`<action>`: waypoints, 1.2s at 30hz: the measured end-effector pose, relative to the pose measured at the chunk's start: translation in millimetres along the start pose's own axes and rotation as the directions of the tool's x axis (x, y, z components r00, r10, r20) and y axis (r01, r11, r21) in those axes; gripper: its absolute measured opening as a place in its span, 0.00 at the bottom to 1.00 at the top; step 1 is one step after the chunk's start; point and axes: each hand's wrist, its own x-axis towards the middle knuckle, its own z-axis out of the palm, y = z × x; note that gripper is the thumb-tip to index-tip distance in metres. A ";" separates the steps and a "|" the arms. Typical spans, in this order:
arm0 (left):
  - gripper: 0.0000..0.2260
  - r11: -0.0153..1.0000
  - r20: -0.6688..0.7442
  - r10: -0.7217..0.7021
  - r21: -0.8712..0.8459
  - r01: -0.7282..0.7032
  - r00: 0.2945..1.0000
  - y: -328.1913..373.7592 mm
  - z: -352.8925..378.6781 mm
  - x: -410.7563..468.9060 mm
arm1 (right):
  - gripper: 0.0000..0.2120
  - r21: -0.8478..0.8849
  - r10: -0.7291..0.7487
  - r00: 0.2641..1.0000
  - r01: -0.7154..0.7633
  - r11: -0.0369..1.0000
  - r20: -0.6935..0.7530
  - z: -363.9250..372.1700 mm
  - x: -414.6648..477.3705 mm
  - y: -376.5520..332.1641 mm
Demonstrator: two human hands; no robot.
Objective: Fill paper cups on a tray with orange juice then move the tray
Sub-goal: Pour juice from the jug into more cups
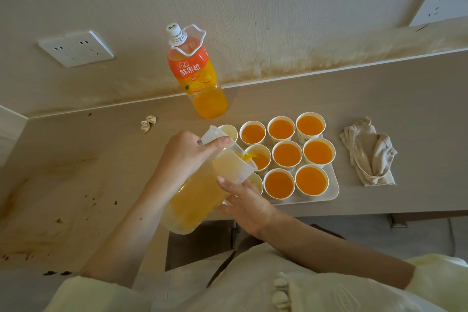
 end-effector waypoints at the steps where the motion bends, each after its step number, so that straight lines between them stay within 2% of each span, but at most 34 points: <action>1: 0.30 1.000 0.003 0.000 0.002 0.000 1.000 -0.3 0.4 0.2 | 0.38 0.004 -0.002 1.000 0.002 1.000 0.003 0.6 -0.2 -0.1; 3: 0.30 1.000 0.003 0.006 0.007 -0.006 1.000 -1.7 1.1 0.3 | 0.39 0.010 -0.007 1.000 0.007 1.000 0.004 1.1 -0.1 0.4; 10: 0.30 1.000 -0.002 0.018 -0.011 -0.018 1.000 -3.2 2.0 1.2 | 0.32 0.030 -0.030 0.999 0.031 0.999 -0.016 2.8 1.1 1.3; 17: 0.30 1.000 -0.001 0.022 -0.007 -0.022 1.000 -2.2 0.9 0.8 | 0.31 0.026 -0.034 0.999 0.034 0.999 -0.007 2.6 2.1 0.2; 19: 0.30 1.000 -0.001 0.023 -0.004 -0.023 1.000 -1.6 0.4 0.8 | 0.34 0.018 -0.034 0.999 0.034 0.999 -0.003 2.5 2.7 0.5; 24: 0.30 1.000 0.000 0.019 -0.007 -0.019 1.000 -1.0 -0.4 1.7 | 0.47 0.010 -0.019 1.000 0.019 1.000 0.017 2.3 4.6 1.1; 36: 0.30 1.000 -0.002 0.022 0.014 -0.022 1.000 3.2 -2.0 -1.8 | 0.47 0.009 -0.017 0.999 0.016 1.000 0.030 1.5 3.6 1.2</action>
